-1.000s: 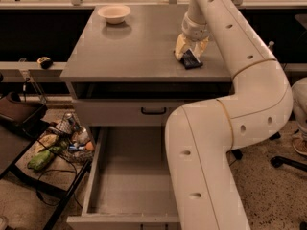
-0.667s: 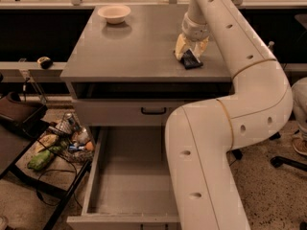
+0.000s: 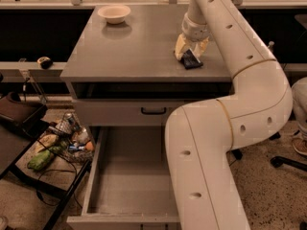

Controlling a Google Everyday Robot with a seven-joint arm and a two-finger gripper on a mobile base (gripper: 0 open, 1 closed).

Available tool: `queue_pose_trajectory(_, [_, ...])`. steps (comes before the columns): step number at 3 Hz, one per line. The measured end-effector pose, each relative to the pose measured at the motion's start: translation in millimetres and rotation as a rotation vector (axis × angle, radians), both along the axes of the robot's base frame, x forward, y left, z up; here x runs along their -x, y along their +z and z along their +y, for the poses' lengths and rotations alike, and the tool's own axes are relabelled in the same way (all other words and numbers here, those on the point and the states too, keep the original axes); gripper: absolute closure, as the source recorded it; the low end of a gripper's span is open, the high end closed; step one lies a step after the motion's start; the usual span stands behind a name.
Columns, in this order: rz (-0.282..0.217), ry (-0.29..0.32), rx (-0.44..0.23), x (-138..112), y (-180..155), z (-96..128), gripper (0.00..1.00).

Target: Place rxbar blueberry into middle drawer

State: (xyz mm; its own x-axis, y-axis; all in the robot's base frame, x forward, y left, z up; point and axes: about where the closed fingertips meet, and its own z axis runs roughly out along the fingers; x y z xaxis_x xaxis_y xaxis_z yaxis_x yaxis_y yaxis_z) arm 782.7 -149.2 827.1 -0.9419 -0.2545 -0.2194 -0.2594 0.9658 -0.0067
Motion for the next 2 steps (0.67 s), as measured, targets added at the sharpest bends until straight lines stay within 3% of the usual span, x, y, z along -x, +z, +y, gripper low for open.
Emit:
queue_pose_trajectory(1, [0.0,0.0,0.0,0.0,0.0,0.0,0.73])
queue_pose_trajectory(2, [0.0,0.0,0.0,0.0,0.0,0.0,0.77])
